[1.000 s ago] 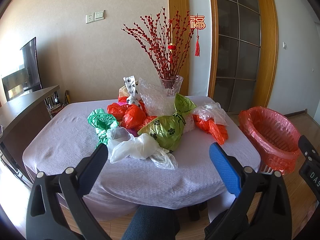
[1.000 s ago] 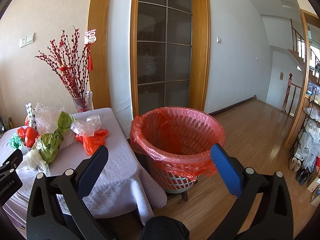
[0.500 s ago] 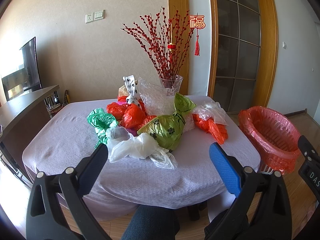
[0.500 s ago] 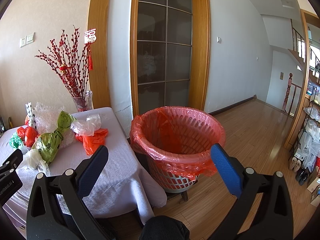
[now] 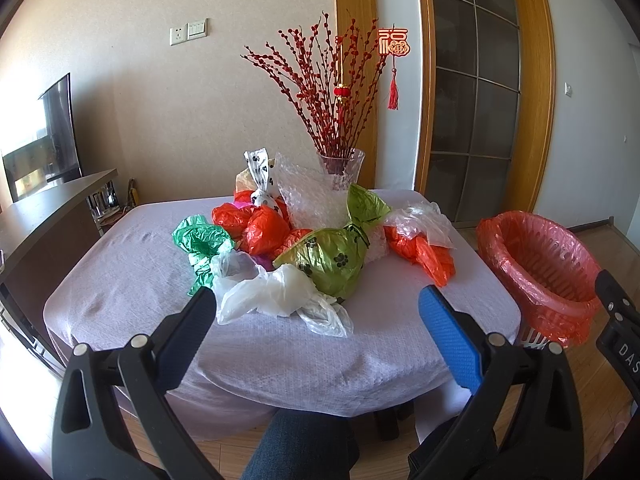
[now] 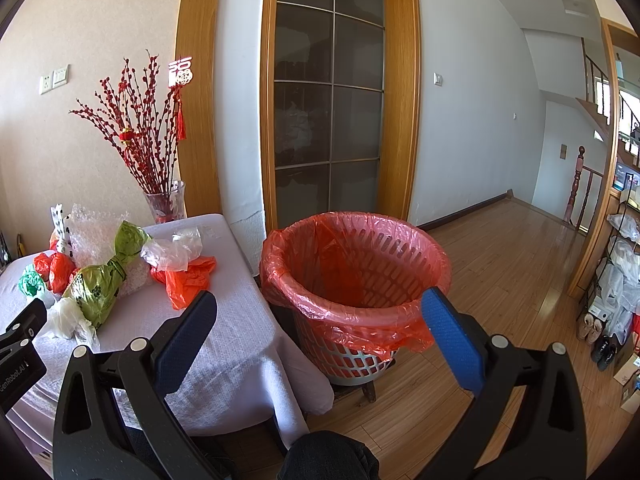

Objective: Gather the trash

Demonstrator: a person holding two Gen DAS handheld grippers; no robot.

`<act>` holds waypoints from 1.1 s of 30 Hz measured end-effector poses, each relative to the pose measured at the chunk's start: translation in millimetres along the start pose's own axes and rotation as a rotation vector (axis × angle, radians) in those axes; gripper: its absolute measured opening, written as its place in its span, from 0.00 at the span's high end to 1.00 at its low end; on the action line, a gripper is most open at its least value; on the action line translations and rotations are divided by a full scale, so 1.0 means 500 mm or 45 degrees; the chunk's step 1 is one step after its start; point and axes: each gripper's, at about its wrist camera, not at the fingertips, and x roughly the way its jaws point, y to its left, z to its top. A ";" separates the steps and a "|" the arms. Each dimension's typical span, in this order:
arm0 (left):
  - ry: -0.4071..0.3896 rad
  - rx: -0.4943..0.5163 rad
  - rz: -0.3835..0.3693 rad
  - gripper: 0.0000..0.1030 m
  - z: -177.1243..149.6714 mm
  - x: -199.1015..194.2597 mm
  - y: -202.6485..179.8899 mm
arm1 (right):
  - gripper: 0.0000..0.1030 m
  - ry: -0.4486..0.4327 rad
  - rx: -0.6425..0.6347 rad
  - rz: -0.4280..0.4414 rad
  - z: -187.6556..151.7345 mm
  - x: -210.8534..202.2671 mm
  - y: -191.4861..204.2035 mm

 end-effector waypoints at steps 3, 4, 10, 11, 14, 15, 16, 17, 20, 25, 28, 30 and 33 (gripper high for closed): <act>-0.001 0.000 0.000 0.04 0.000 0.000 0.000 | 0.02 0.000 0.000 0.000 0.000 0.000 0.000; -0.001 0.001 0.000 0.04 -0.001 0.000 -0.001 | 0.02 0.000 0.000 0.000 0.000 0.000 0.000; -0.001 0.000 0.001 0.04 -0.006 -0.007 -0.004 | 0.02 0.001 -0.001 0.001 -0.001 0.000 0.002; 0.001 -0.001 -0.001 0.04 0.000 0.001 0.000 | 0.02 0.001 -0.001 0.001 -0.001 0.000 0.002; 0.001 0.000 -0.001 0.04 0.000 0.000 -0.001 | 0.02 0.002 -0.001 0.001 -0.001 0.000 0.003; 0.002 0.000 0.000 0.04 0.000 0.001 0.000 | 0.02 0.002 -0.001 0.001 -0.001 0.000 0.003; 0.002 0.000 0.000 0.04 0.000 0.001 0.000 | 0.02 0.003 -0.001 0.001 -0.001 0.000 0.003; 0.002 0.000 0.000 0.04 0.000 0.000 0.000 | 0.02 0.002 -0.001 0.000 -0.001 0.001 0.003; 0.002 -0.001 0.000 0.04 -0.002 -0.003 -0.002 | 0.02 0.002 -0.001 0.000 -0.001 0.001 0.004; 0.004 0.001 -0.003 0.04 0.000 0.000 0.000 | 0.02 0.003 -0.002 0.001 0.005 0.001 0.002; 0.005 0.001 -0.002 0.04 -0.009 0.005 -0.008 | 0.02 0.004 -0.003 0.002 0.014 0.000 0.000; 0.007 -0.002 -0.002 0.04 -0.010 0.011 -0.003 | 0.02 0.005 -0.006 0.008 -0.003 0.002 0.000; 0.012 -0.014 0.008 0.04 -0.009 0.009 0.003 | 0.02 0.013 -0.014 0.027 -0.004 0.006 0.014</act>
